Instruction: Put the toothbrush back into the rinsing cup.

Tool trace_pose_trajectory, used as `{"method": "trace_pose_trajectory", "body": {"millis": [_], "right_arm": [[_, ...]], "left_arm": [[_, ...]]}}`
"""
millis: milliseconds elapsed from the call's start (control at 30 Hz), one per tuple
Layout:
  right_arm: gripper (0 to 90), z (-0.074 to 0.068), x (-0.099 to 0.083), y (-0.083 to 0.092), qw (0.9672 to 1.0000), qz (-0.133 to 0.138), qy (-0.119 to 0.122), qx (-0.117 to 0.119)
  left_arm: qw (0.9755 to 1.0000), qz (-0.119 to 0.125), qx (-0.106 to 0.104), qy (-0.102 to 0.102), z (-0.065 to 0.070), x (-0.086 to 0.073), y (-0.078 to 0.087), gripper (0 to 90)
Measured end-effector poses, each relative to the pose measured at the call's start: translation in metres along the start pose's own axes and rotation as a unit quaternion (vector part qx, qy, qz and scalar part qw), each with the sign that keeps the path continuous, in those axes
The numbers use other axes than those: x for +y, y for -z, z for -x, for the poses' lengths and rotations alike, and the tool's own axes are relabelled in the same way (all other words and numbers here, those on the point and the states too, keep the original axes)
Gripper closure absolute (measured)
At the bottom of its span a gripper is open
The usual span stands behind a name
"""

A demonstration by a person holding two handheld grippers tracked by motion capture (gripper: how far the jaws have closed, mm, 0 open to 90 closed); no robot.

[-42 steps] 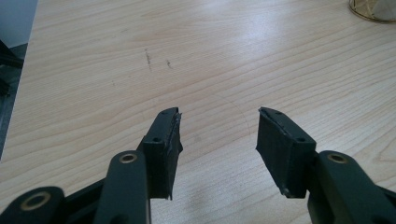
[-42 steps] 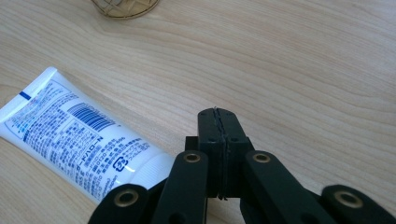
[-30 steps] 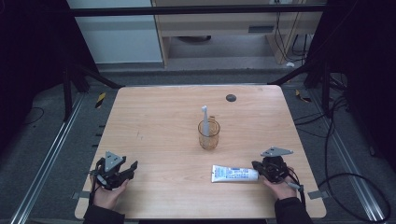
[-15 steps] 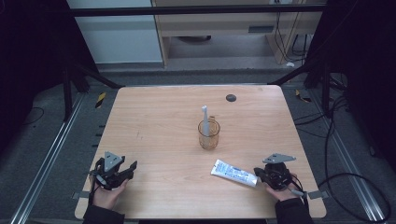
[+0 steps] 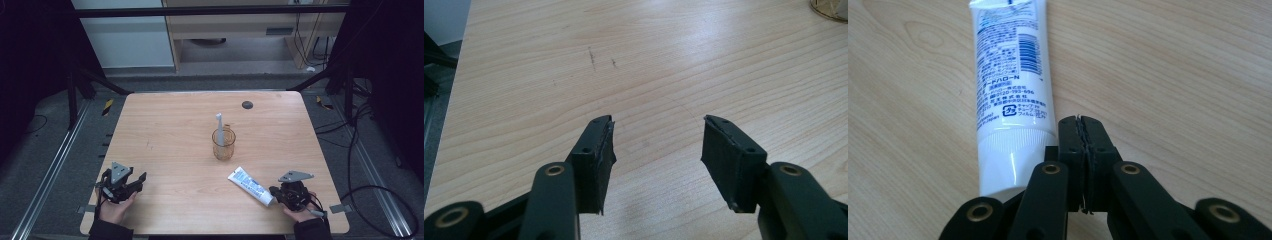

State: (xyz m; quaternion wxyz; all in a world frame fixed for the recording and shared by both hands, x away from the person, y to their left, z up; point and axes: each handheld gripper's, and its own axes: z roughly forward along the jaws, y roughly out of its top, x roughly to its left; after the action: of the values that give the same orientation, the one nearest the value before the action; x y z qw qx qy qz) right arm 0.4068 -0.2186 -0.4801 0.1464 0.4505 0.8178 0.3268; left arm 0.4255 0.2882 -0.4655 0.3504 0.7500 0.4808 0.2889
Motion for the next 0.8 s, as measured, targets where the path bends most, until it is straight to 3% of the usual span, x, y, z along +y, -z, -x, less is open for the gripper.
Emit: {"method": "trace_pose_trajectory", "body": {"millis": [433, 800], "right_arm": [[79.6, 0.0, 0.009, 0.008, 0.9997, 0.016, 0.007, -0.015], [60.3, -0.009, 0.031, 0.014, 0.9994, 0.025, 0.02, -0.017]], "left_arm": [[1.0, 0.001, -0.003, -0.002, 0.0, 0.001, -0.001, 45.5], [1.0, 0.0, -0.004, -0.002, 0.0, 0.001, -0.002, 45.1]]}}
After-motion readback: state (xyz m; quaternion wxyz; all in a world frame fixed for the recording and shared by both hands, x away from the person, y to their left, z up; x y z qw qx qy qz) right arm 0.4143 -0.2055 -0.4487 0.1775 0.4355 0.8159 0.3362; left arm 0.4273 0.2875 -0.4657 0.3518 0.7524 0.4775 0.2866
